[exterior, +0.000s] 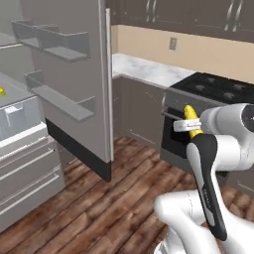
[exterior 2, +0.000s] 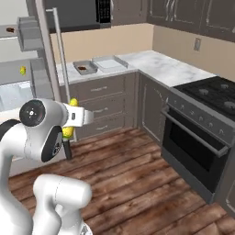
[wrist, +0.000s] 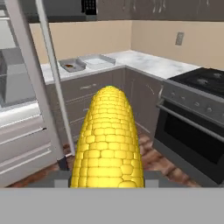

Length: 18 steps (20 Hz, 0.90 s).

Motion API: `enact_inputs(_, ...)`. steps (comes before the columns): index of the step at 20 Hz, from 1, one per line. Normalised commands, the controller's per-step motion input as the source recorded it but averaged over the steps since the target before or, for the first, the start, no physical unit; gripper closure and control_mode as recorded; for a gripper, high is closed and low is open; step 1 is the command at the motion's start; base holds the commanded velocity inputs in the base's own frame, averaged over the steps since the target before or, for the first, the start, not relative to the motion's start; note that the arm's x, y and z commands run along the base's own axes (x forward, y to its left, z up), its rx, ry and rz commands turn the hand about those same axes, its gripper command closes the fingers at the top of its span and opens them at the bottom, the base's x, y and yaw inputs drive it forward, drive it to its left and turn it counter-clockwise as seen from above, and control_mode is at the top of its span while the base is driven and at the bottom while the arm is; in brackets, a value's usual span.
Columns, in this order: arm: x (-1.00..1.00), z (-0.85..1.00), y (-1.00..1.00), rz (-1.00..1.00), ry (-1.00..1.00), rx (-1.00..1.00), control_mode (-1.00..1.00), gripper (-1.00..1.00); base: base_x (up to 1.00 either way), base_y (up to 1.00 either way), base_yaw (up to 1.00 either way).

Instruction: Place one corn and one chicken drumstick in each tupperware on the nearby counter, to pack two identical lunches.

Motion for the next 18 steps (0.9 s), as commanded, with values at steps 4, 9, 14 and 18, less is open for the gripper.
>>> enact_inputs(4,0.0,0.0,0.0,0.0,0.0,0.0,1.0,1.0,0.63,-0.19,-0.31)
enact_inputs(9,0.0,0.0,0.0,0.0,0.0,0.0,1.0,1.0,0.88,-0.12,-0.19)
enact_inputs(14,0.0,0.0,0.0,0.0,0.0,0.0,1.0,1.0,1.0,-0.14,0.0)
enact_inputs(18,0.0,0.0,0.0,0.0,0.0,0.0,1.0,1.0,0.95,-0.24,0.16)
